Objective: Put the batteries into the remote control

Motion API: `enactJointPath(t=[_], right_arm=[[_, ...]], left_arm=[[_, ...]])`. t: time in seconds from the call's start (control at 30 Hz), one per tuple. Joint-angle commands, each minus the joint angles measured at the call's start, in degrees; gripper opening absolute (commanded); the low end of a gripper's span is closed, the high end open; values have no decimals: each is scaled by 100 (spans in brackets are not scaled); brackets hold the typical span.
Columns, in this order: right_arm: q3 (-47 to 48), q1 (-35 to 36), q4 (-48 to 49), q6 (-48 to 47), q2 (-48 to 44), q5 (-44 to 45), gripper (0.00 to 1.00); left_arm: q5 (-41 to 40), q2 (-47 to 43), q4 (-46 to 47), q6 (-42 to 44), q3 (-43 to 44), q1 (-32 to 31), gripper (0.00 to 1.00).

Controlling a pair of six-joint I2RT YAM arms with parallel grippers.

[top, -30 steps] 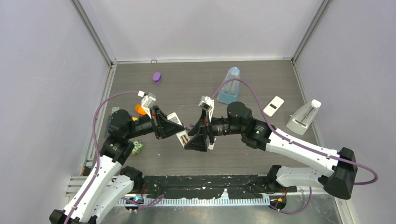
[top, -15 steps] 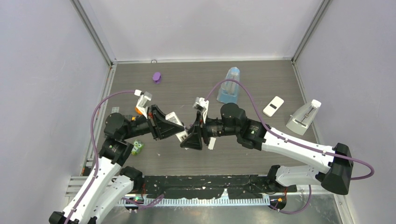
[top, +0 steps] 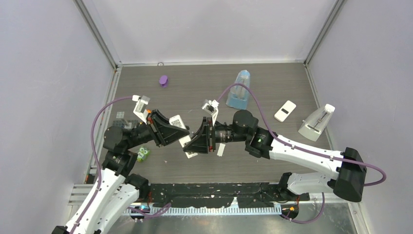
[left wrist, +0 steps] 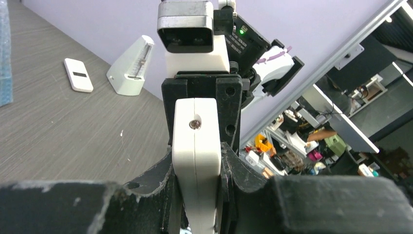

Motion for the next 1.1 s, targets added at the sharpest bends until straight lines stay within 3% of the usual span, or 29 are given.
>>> enactJointPath(t=[0.0, 0.1, 0.17, 0.23, 0.27, 0.33, 0.4, 0.47, 0.6, 0.67, 0.83, 0.9, 1.07], right_arm=[[-41, 10, 937, 713, 164, 153, 12], [-51, 9, 950, 763, 185, 109, 13], [-59, 2, 904, 775, 160, 143, 16], [-34, -7, 745, 728, 122, 220, 34], [12, -12, 530, 620, 78, 340, 50], [94, -36, 24, 405, -40, 718, 69], [153, -77, -489, 171, -173, 1153, 79], [205, -148, -988, -6, -267, 1531, 81], [387, -346, -2193, -382, -198, 2278, 79], [570, -426, -2778, -669, 19, 2648, 73], [1434, -466, -3718, -1377, 1284, 3178, 47], [1805, -466, -3895, -1535, 1828, 3300, 40], [2647, -465, -4030, -1968, 3074, 3567, 41]], left_arm=[[-436, 6, 794, -274, -101, 3, 22], [-426, 14, 782, -264, -120, 3, 3], [-472, -2, 675, -168, -116, 3, 0], [-628, -67, 461, 3, -120, 1, 0], [-778, -127, 208, 176, -98, 8, 0], [-1258, -254, -584, 652, 65, 9, 0], [-1779, -382, -1447, 1271, 260, 7, 0], [-2363, -496, -2346, 1769, 420, 9, 0], [-3244, -665, -3320, 2475, 613, 7, 0], [-3368, -731, -3500, 2644, 626, 8, 0], [-3335, -853, -3640, 2718, 622, 9, 0], [-3377, -898, -3664, 2750, 620, 8, 0], [-3969, -832, -3920, 2827, 775, 9, 0]])
